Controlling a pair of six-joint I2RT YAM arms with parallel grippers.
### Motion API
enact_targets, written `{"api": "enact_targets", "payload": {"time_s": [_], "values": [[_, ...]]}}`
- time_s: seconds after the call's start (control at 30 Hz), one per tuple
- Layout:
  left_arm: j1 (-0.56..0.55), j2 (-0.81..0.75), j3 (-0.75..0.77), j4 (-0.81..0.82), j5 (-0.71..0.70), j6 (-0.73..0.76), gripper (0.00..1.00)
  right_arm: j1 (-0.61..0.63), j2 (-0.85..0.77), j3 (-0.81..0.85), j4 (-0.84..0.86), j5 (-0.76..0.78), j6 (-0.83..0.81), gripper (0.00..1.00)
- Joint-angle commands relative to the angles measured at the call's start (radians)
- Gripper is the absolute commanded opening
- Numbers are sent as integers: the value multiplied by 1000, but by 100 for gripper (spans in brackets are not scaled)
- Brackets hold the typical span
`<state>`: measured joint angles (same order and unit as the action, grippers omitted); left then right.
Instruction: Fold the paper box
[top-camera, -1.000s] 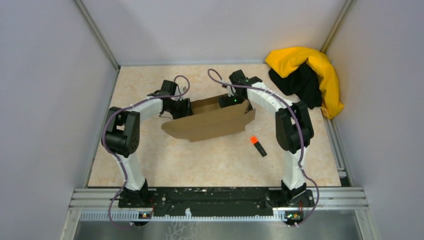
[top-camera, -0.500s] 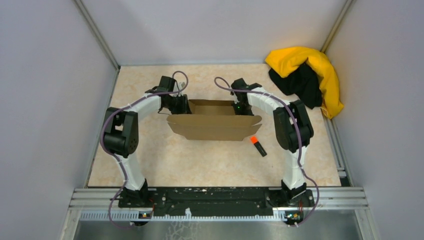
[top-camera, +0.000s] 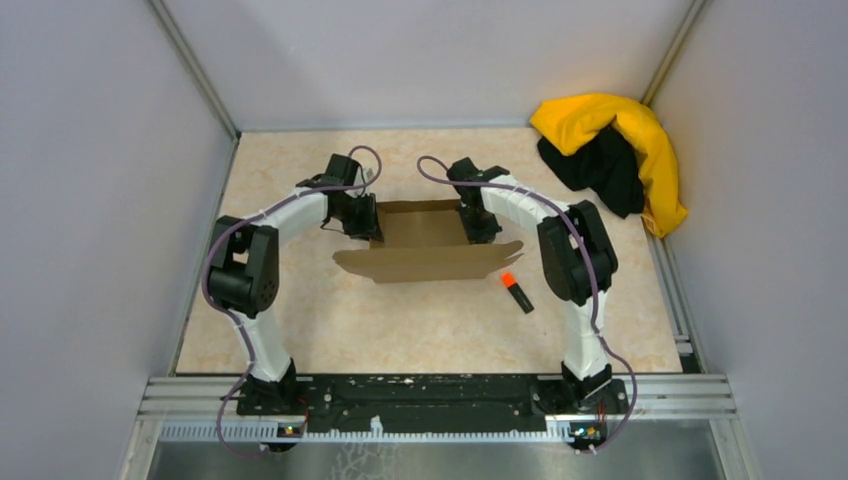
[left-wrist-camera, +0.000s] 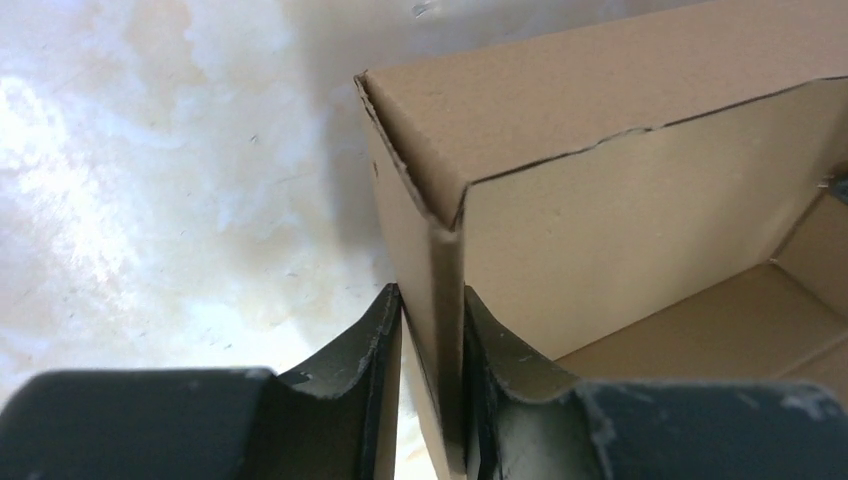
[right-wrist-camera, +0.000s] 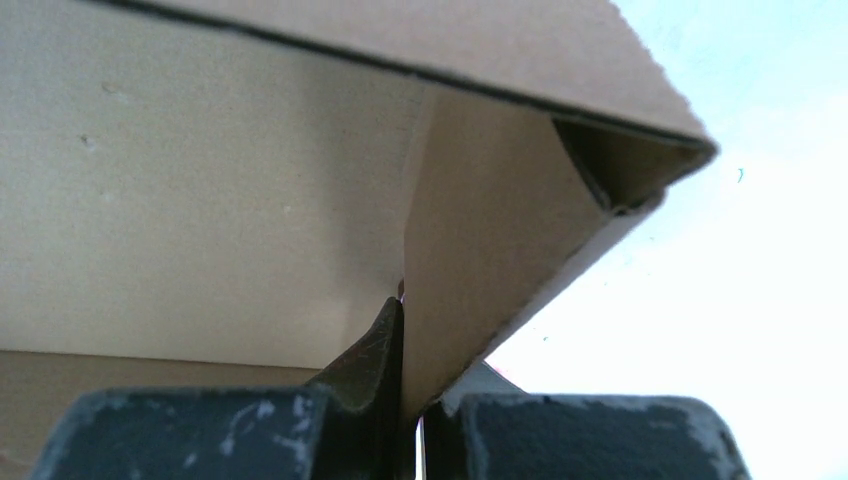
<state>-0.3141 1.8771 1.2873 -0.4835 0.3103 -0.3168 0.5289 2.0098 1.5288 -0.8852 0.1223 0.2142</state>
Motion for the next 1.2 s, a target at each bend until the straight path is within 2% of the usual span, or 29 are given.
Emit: {"api": "enact_targets", "payload": {"time_s": [0.0, 0.27, 0.43, 0.5, 0.57, 0.6, 0.73, 0.77, 0.83, 0.9, 1.0, 1.1, 1.17], "values": [[-71, -44, 63, -29, -72, -17, 0, 81, 52, 83, 43, 14, -13, 0], [-104, 2, 75, -147, -365, -14, 0, 93, 88, 67, 33, 91, 4, 0], [-116, 23, 92, -183, -427, -23, 0, 97, 92, 71, 42, 93, 8, 0], [-116, 19, 92, -173, -416, -22, 7, 98, 89, 72, 47, 81, 8, 0], [-112, -1, 77, -138, -369, -13, 22, 96, 73, 54, 73, 19, 2, 0], [-109, -10, 70, -120, -342, -7, 31, 95, 61, 43, 84, -5, -3, 11], [-81, -44, 42, -50, -166, 23, 54, 72, -11, -16, 141, -196, -19, 74], [-74, -46, 44, -44, -136, 29, 59, 64, -30, -26, 154, -232, -23, 83], [-62, -55, 40, -28, -79, 41, 66, 47, -64, -36, 164, -272, -30, 94], [-54, -65, 30, -10, -27, 47, 71, 38, -94, -40, 163, -279, -34, 99], [-49, -86, 23, 7, 12, 50, 80, 32, -136, -40, 157, -290, -39, 99], [-46, -107, 20, 17, 29, 51, 92, 20, -183, -45, 164, -296, -30, 99], [-44, -117, 19, 21, 34, 53, 97, 10, -200, -48, 166, -294, -28, 99]]}}
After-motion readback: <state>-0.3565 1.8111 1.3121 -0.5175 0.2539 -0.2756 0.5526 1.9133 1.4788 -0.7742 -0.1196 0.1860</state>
